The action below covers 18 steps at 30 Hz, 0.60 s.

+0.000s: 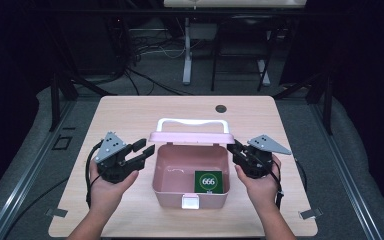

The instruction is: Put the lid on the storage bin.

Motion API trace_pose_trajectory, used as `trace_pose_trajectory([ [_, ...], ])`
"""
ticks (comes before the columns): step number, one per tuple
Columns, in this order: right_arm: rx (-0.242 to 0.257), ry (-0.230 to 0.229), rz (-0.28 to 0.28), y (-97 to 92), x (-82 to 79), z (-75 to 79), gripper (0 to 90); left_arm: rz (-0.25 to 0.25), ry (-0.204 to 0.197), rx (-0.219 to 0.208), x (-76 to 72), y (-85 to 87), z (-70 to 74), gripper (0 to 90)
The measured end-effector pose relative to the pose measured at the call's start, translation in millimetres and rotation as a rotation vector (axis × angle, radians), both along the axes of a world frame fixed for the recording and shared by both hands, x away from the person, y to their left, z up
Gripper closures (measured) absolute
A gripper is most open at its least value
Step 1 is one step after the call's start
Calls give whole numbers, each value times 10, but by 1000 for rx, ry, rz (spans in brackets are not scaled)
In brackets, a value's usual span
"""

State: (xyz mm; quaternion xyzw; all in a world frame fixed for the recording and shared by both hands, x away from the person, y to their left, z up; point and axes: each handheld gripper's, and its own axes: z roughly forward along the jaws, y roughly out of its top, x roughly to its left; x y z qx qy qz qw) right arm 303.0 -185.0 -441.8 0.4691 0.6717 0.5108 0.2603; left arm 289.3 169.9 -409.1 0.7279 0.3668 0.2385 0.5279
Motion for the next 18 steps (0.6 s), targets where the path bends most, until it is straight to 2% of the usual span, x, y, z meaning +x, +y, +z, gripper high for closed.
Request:
trace_pose_trajectory([
  [2,-4,8,2,-1,14,-28,776,-2,-13,-6,-8,-20,40,624],
  [8,-4,16,-1,-3,39,-82,766,-7,-16,-6,-17,-36,75,625],
  [10,-8,37,-7,-27,62,-126,756,-8,-14,-5,-18,-41,78,625],
  [12,-4,33,-11,-29,73,-143,754,-9,-13,-6,-17,-41,78,625],
  [14,-14,63,-18,-55,100,-200,746,-10,-12,-10,-13,-40,78,625],
  [18,-14,71,-29,-74,139,-263,739,-11,-10,-12,-16,-42,79,624],
])
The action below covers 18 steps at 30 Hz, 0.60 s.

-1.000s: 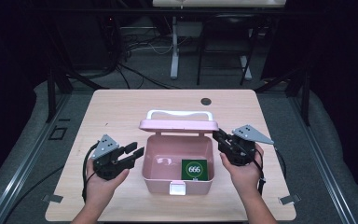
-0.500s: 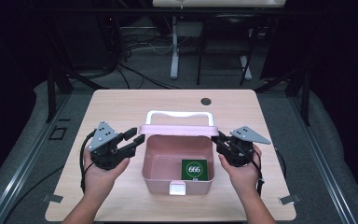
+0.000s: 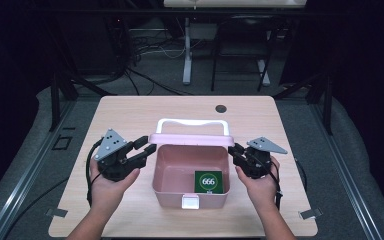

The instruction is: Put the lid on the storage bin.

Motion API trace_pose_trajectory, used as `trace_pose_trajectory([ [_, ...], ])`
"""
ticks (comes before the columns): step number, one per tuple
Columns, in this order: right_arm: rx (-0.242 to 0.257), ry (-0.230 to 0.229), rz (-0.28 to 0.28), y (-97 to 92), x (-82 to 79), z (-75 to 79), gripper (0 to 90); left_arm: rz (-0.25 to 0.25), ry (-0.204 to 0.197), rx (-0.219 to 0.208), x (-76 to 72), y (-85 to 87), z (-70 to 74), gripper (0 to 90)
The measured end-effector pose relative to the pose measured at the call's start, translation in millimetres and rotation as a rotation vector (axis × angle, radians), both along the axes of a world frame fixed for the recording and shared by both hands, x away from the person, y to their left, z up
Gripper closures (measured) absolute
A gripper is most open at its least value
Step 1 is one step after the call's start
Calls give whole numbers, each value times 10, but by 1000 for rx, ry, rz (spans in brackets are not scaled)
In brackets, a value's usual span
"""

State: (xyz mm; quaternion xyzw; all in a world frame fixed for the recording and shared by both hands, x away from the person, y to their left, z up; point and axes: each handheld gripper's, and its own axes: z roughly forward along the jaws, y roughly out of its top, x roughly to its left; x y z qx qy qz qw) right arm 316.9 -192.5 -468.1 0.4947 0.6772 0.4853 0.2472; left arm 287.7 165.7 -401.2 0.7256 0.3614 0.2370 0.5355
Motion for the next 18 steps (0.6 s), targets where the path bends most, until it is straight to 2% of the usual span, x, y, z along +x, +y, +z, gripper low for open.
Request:
trace_pose_trajectory([
  [3,4,3,-15,-21,35,-52,731,-3,2,3,-9,1,2,624],
  [4,-1,27,-16,-44,41,-66,726,-4,0,2,-11,2,2,624],
  [7,-2,27,-24,-59,59,-92,720,-5,1,-1,-21,4,4,624],
  [8,-9,41,-23,-69,59,-92,715,-7,1,-4,-25,5,4,623],
  [13,-3,42,-43,-109,90,-138,699,-15,3,-6,-42,9,2,627],
  [14,-6,59,-45,-129,96,-145,694,-14,2,-6,-44,9,-3,629],
  [18,-14,74,-46,-150,105,-155,692,-24,9,-11,-56,17,-16,637],
])
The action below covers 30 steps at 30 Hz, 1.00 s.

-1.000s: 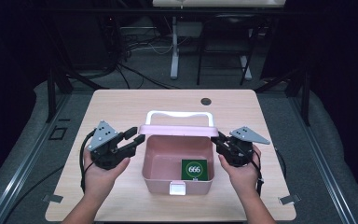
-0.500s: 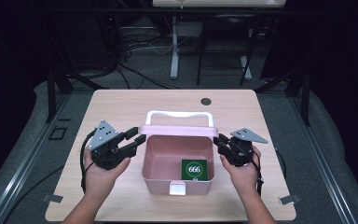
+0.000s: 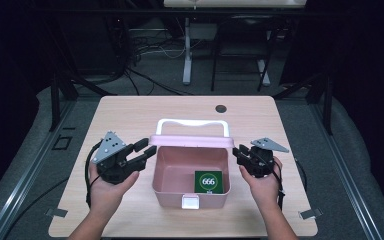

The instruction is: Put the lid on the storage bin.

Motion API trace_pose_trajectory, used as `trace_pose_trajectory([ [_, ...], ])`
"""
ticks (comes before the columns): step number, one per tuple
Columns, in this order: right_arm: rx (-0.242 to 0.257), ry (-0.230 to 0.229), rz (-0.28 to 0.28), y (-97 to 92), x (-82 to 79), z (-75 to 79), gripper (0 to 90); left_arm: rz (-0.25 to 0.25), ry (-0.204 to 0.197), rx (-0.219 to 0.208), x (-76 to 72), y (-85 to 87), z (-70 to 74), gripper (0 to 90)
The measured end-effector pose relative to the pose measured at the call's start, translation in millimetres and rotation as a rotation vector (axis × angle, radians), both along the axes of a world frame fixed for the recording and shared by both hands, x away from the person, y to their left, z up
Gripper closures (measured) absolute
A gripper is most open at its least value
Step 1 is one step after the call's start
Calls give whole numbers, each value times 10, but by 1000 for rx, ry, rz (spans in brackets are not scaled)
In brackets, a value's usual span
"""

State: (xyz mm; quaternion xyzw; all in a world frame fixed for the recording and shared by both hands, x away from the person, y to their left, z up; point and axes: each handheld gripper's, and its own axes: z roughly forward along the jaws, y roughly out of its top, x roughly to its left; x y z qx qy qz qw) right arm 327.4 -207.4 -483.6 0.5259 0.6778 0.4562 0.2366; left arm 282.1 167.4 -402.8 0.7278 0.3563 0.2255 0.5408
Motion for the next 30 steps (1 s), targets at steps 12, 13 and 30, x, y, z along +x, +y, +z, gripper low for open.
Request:
trace_pose_trajectory([
  [12,11,2,-22,-38,22,-26,686,-3,-2,17,-62,25,-27,697],
  [13,12,3,-22,-41,22,-25,685,-3,-1,19,-66,28,-28,699],
  [30,21,-1,-31,-77,21,-13,672,-12,6,26,-144,45,-95,712],
])
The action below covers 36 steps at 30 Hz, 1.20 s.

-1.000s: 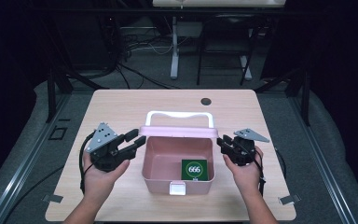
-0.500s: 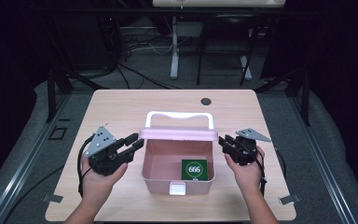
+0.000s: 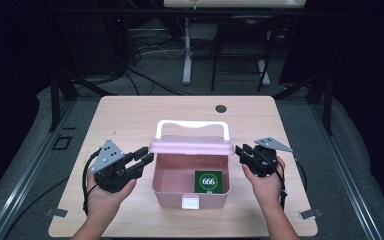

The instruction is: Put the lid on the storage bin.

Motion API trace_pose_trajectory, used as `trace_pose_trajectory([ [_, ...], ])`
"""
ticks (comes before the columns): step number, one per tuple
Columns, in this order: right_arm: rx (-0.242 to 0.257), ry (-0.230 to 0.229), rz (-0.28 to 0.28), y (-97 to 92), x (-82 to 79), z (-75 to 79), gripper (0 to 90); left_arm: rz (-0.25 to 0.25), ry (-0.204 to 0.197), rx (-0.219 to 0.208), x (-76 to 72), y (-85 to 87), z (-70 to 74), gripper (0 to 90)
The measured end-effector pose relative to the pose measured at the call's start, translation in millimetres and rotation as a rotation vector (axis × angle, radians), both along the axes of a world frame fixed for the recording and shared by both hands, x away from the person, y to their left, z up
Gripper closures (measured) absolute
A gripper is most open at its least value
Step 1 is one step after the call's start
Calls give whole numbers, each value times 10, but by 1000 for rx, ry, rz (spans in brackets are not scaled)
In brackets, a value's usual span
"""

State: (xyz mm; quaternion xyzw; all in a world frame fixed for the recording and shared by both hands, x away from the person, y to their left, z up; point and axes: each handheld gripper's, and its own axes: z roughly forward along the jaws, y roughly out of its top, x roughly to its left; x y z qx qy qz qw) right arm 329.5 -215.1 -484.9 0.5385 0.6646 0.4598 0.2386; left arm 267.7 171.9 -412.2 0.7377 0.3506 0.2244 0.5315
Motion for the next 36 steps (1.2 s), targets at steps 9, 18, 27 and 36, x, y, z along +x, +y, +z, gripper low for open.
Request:
trace_pose_trajectory([
  [9,5,-3,1,-4,1,-1,663,-6,9,4,-47,12,-49,713],
  [18,8,-3,-3,-10,-1,1,662,-15,20,-1,-100,34,-125,713],
  [27,13,-5,-5,-17,1,1,658,-27,28,-4,-142,57,-194,712],
  [36,11,-1,-5,-25,-2,3,656,-35,35,1,-181,67,-253,711],
])
